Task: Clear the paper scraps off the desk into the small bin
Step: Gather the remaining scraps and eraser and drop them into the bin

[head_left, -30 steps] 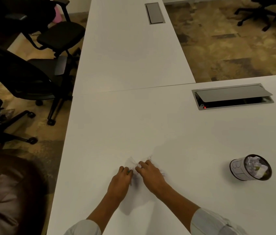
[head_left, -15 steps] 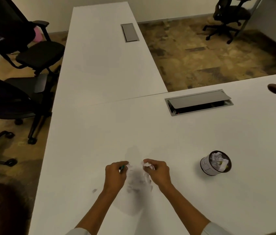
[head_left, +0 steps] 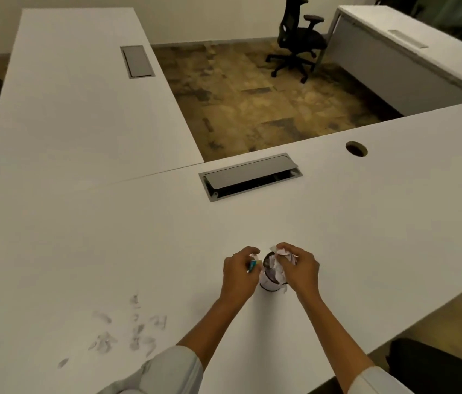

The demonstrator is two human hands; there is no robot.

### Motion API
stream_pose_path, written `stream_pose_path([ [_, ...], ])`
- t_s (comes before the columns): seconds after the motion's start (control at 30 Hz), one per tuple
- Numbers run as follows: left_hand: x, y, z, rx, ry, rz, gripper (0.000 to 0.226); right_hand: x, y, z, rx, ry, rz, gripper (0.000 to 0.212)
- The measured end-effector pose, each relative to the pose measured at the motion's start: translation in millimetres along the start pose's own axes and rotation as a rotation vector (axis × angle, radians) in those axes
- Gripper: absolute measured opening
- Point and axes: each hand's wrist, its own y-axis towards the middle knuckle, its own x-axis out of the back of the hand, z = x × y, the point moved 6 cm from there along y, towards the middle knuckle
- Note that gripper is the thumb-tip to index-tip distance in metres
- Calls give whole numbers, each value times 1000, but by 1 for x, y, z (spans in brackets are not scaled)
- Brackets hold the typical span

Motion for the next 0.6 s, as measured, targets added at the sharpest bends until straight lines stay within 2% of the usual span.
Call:
stream_pose_path([
  [0.17, -36, 11, -6, 36, 1, -29, 29, 11, 21, -4, 37, 9, 22, 23],
  [0.23, -45, 15, -4, 33, 42, -35, 22, 13, 27, -8, 22, 25, 52, 15],
  [0.33, -54, 19, -2, 31, 74, -22, 12, 18, 33, -9, 25, 61, 62, 14],
  [0.43, -62, 21, 5, -4, 126, 19, 16, 19, 33, -11, 30, 71, 68, 15],
  [0.6, -69, 21, 10, -28, 144, 100, 25, 26, 24, -22, 67, -55, 81, 14],
])
